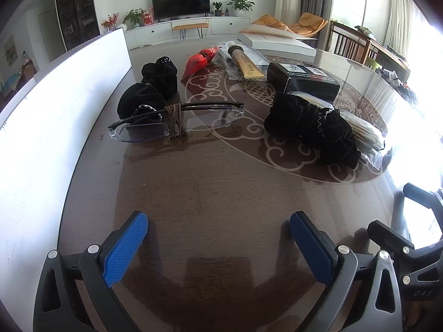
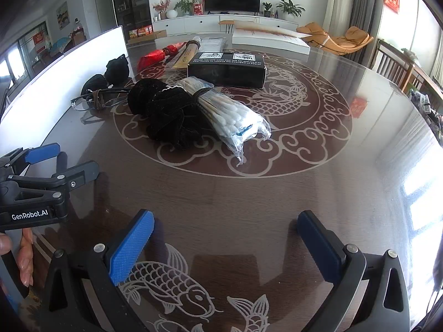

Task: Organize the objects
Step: 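Bring both empty tools back over the glass table, then grasp the eyeglasses with the brown cord using the left tool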

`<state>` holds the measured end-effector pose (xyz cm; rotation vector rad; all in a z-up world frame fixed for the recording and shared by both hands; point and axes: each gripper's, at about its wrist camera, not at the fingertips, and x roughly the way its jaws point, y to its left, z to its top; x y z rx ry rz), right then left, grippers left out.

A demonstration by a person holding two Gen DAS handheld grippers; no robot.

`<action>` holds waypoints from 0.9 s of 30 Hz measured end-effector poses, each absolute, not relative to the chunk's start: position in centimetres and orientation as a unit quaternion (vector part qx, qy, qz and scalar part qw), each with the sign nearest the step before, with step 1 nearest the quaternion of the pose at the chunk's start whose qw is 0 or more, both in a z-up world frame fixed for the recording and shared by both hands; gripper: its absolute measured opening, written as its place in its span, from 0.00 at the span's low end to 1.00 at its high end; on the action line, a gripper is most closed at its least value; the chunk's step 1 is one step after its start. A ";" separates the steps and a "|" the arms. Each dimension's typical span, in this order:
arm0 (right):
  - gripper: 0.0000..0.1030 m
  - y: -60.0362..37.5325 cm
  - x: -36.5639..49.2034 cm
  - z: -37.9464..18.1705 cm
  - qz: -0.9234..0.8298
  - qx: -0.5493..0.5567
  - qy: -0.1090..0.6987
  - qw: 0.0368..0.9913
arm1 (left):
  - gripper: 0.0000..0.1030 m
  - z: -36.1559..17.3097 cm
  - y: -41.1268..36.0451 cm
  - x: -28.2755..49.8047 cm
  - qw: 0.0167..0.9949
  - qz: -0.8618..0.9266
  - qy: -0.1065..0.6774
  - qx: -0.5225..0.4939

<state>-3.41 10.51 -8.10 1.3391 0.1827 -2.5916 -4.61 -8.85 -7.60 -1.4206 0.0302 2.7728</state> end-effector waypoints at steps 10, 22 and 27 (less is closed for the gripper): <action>1.00 10.5 -3.4 -8.1 -0.882 0.455 0.063 0.108 | 1.00 -7.6 -8.8 -4.6 0.014 0.890 0.009 -0.456; 1.00 10.5 -3.4 -8.1 -0.882 0.455 0.061 0.106 | 1.00 -7.6 -8.8 -4.6 0.015 0.890 0.009 -0.456; 1.00 10.5 -3.3 -8.2 -0.883 0.454 0.061 0.103 | 1.00 -7.5 -8.7 -4.7 0.012 0.889 0.010 -0.458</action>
